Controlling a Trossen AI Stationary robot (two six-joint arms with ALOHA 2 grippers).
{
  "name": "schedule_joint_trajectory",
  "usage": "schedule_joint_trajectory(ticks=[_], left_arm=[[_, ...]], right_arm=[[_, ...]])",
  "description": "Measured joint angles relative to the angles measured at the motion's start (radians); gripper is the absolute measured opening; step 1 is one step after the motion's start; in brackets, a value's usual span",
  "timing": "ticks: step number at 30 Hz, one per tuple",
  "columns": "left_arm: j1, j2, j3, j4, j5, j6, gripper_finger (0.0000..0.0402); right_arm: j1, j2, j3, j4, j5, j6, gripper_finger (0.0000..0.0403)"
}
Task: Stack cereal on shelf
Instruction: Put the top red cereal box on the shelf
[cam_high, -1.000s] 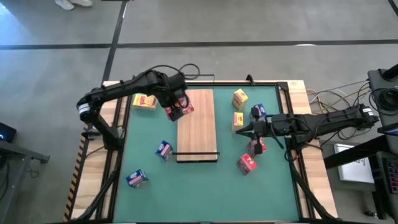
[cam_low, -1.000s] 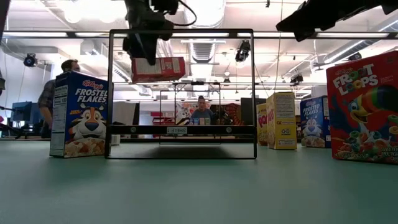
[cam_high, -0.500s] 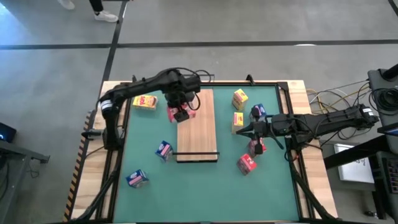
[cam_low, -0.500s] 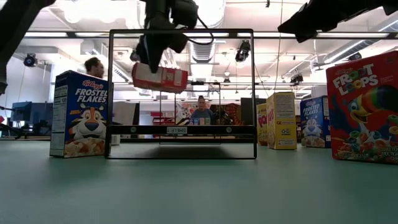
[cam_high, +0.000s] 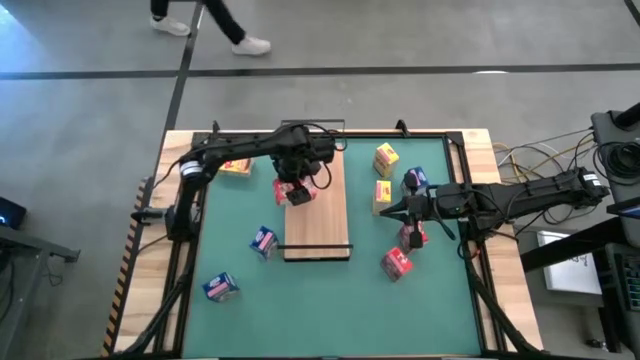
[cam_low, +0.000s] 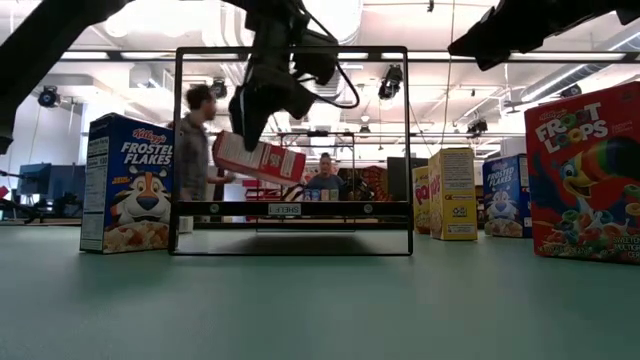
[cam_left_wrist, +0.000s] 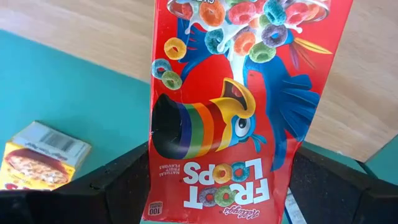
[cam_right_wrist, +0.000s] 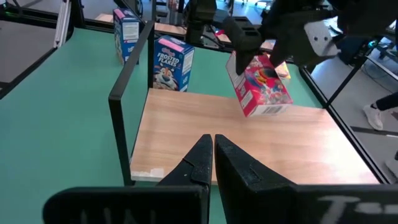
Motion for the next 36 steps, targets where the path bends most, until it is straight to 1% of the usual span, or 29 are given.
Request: schedule_joint_trajectory(ticks=[9,13,24,27,29,31,33,36], left_arm=[[-0.02,0.012,0.0,0.136,-0.008,0.039,0.0332],[-0.022,0.012,0.0,0.137,-0.056,0.052,0.0342],[-0.026,-0.002,0.016,0.148,-0.058,0.083,0.0347],[-0.051,-0.06,0.025,0.177,-0.095,0.084,0.0348],[-0.081,-0.129,0.006,0.232,-0.164,0.088,0.0348],[-0.113,-0.211,-0.042,0.303,-0.217,0.102,0.0348],[-0.144,-0.306,-0.124,0.415,-0.234,0.117,0.0348],[-0.185,-0.469,-0.314,0.619,-0.235,0.131,0.0348]], right_arm=[[0.0,0.0,0.0,0.0,0.0,0.003,0.0009],[0.0,0.001,0.0,0.0,0.0,0.004,0.0009],[0.0,0.001,0.0,0.001,0.002,0.012,0.0009],[0.0,0.002,0.0,0.009,0.003,0.013,0.0009],[0.0,0.003,0.0,0.01,0.003,0.013,0.0009],[0.0,0.003,0.0,0.013,0.004,0.017,0.0009],[0.0,0.003,0.0,0.026,0.004,0.026,0.0009],[0.0,0.003,0.0,0.053,0.004,0.036,0.0009]])
